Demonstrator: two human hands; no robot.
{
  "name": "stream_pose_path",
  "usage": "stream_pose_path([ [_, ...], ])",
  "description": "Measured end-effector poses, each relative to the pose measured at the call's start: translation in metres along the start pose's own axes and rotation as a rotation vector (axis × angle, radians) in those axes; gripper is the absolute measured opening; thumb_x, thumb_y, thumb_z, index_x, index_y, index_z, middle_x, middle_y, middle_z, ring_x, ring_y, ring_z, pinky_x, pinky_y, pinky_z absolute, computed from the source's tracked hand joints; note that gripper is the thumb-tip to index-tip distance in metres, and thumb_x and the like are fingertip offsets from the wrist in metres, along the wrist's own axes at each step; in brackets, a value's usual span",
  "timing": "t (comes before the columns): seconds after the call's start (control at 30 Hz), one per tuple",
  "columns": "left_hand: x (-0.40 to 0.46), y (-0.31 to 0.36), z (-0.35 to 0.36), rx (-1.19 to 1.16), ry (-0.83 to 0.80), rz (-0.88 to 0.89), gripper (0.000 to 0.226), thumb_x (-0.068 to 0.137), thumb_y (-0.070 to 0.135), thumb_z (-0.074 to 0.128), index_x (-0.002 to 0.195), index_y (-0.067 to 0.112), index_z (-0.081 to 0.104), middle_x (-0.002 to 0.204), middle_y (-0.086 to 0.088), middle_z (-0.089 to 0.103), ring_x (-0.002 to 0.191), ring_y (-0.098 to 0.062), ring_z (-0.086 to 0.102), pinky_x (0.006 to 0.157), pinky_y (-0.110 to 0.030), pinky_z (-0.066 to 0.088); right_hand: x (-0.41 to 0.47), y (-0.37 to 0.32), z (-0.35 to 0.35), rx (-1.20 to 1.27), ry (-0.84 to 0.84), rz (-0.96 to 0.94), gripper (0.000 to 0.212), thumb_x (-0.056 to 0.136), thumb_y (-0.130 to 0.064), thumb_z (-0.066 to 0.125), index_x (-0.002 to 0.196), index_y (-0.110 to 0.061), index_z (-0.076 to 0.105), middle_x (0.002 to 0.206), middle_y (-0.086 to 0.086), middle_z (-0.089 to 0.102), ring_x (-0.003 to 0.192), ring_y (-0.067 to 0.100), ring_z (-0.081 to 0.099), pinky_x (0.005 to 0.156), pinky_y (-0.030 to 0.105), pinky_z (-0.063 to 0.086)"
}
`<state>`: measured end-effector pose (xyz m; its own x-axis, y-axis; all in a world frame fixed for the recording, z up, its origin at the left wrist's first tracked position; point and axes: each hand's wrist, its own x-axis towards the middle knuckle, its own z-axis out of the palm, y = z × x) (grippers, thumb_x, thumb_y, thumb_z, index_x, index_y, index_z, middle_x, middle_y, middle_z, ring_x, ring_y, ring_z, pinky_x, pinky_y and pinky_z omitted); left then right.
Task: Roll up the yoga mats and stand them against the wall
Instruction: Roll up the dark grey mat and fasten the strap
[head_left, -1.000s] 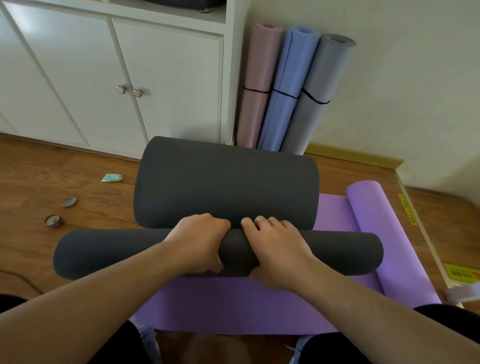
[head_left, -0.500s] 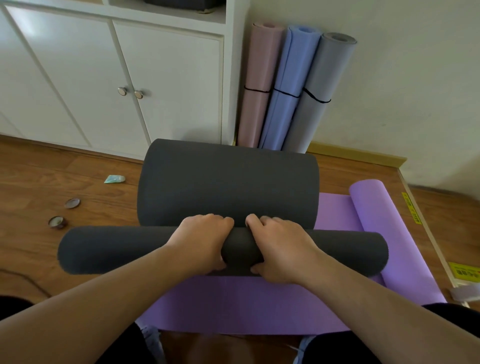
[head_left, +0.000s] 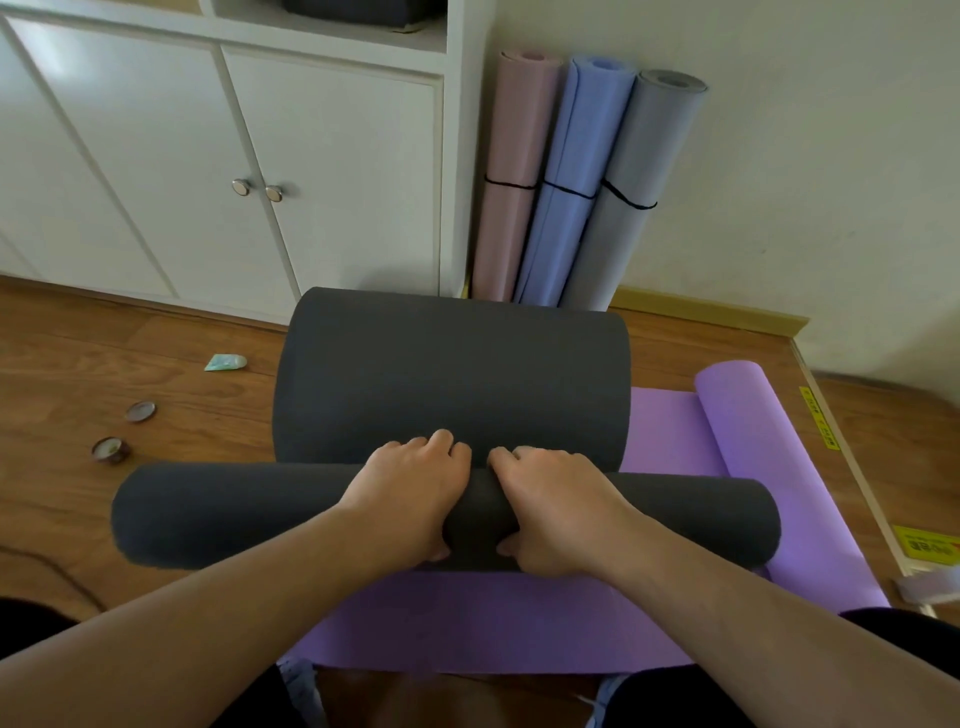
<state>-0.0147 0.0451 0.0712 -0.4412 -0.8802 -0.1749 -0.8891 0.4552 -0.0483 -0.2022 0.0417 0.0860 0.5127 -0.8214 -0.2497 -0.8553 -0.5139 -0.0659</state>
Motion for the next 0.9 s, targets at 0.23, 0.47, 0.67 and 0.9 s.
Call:
stream_pose_path([
  [0.23,0.003,-0.016,-0.012,-0.204,-0.136,-0.011,0.063,0.065,0.064,0.083,0.112,0.032,0.058,0.103,0.011,0.062,0.094,-0.014,0.063,0.082,-0.038,0.058,0.000,-0.007,0.007,-0.118,0.021,0.009,0.090,0.080,-0.043,0.087,0.146,-0.020,0.032,0.137,0.006,0.051,0.123,0.028,0.055,0.101,0.044,0.049],
  [0.47,-0.002,0.000,0.003,0.018,0.082,-0.016,0.075,0.073,0.058,0.077,0.130,0.025,0.042,0.122,0.003,0.052,0.111,-0.021,0.058,0.096,-0.037,0.047,0.000,-0.002,0.003,0.003,0.056,0.032,0.055,0.083,-0.038,0.080,0.122,-0.020,0.045,0.107,0.001,0.062,0.090,0.022,0.063,0.070,0.034,0.048],
  [0.67,0.004,-0.007,-0.002,-0.126,0.033,-0.012,0.054,0.076,0.052,0.078,0.116,0.027,0.052,0.111,0.008,0.059,0.098,-0.015,0.062,0.087,-0.033,0.053,-0.002,-0.003,0.002,-0.018,0.032,0.038,0.080,0.079,-0.047,0.084,0.139,-0.024,0.036,0.125,0.000,0.056,0.108,0.024,0.061,0.086,0.040,0.054],
  [0.9,-0.001,-0.009,-0.008,-0.188,-0.016,0.004,0.052,0.073,0.061,0.073,0.111,0.033,0.051,0.102,0.014,0.060,0.095,-0.011,0.060,0.092,-0.032,0.048,0.001,-0.004,0.007,-0.049,0.053,0.011,0.070,0.082,-0.038,0.084,0.134,-0.019,0.042,0.122,0.004,0.057,0.107,0.025,0.061,0.084,0.040,0.054],
])
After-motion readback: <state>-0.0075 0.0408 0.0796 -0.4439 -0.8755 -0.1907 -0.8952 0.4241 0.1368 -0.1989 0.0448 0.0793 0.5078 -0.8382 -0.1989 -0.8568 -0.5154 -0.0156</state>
